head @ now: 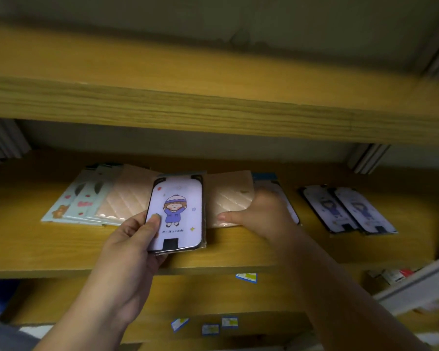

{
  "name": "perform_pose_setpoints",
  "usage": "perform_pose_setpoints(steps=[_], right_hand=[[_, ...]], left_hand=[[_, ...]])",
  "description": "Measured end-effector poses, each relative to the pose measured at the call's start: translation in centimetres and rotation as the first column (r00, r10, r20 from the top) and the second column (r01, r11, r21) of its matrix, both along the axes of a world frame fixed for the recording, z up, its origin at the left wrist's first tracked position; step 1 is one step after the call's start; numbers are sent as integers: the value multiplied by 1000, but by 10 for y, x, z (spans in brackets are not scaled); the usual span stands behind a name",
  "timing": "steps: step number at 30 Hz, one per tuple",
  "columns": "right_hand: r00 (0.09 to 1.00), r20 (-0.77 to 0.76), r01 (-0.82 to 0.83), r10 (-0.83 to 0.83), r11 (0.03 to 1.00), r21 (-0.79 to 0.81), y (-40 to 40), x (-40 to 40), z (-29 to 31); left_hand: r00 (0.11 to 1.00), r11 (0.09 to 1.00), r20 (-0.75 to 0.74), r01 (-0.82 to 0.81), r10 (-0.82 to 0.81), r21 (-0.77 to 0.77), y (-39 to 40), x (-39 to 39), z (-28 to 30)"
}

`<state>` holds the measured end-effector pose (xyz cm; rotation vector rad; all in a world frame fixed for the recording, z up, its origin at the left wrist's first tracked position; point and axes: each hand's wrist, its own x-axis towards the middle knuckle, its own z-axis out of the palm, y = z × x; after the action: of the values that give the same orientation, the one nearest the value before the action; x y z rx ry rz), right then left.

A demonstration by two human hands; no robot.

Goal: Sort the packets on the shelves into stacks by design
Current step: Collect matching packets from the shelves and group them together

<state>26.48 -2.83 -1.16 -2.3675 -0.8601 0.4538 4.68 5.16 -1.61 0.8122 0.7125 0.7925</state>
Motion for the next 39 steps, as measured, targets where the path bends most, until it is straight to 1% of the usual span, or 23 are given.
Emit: perform_pose_setpoints(steps=[2, 4, 6, 8, 11, 13, 15, 17, 20, 23, 26, 28, 30, 32, 34, 36, 39], right_hand=[[993, -113, 29, -12, 989, 147, -4, 3, 0], [988, -157, 48, -5, 960, 275, -9, 6, 1], [976, -216, 102, -27, 933, 346, -17, 7, 4], [940, -339, 173, -29, 898, 404, -31, 9, 6], [854, -521, 308, -15, 822, 480, -69, 18, 7], [803, -596, 396, -5, 751, 528, -105, 28, 9], [768, -640, 464, 25, 668, 583, -145, 39, 13], [747, -663, 501, 54, 611, 613, -187, 48, 15], [734, -674, 527, 84, 554, 644, -249, 56, 21], [739, -670, 528, 71, 556, 642, -306, 63, 28], [739, -673, 525, 33, 598, 606, -365, 69, 34], [746, -659, 479, 96, 609, 632, -405, 74, 37], [748, -652, 468, 123, 598, 650, -444, 82, 41], [743, -663, 496, 95, 587, 640, -480, 96, 44], [739, -673, 540, 18, 582, 608, -512, 113, 47], [722, -689, 597, -60, 556, 578, -542, 132, 49], [705, -706, 633, -62, 502, 589, -581, 157, 50]], left_hand=[[1000, 1000, 5, -17, 17, -5, -3, -1, 1], [1000, 1000, 3, -24, 24, -8, -8, 0, 4], [1000, 1000, -3, -28, 28, -10, -15, 3, 7], [999, 999, 11, -46, 46, -11, -25, 10, 12], [997, 998, 36, -64, 65, -9, -44, 23, 15], [999, 999, 18, -40, 41, -9, -61, 33, 15], [1000, 1000, -9, -5, 5, -5, -83, 44, 15], [999, 1000, -27, 28, -28, 13, -108, 55, 17], [998, 995, -47, 56, -52, 87, -153, 75, 22], [996, 990, -59, 76, -70, 115, -207, 96, 27], [992, 984, -84, 106, -95, 140, -262, 117, 29], [990, 982, -95, 117, -103, 150, -300, 133, 27], [986, 978, -115, 141, -124, 155, -339, 150, 24], [978, 972, -140, 176, -155, 153, -379, 168, 22], [964, 963, -168, 230, -206, 143, -414, 188, 23], [945, 949, -191, 292, -267, 122, -442, 210, 29], [920, 928, -207, 359, -333, 102, -473, 245, 36]])
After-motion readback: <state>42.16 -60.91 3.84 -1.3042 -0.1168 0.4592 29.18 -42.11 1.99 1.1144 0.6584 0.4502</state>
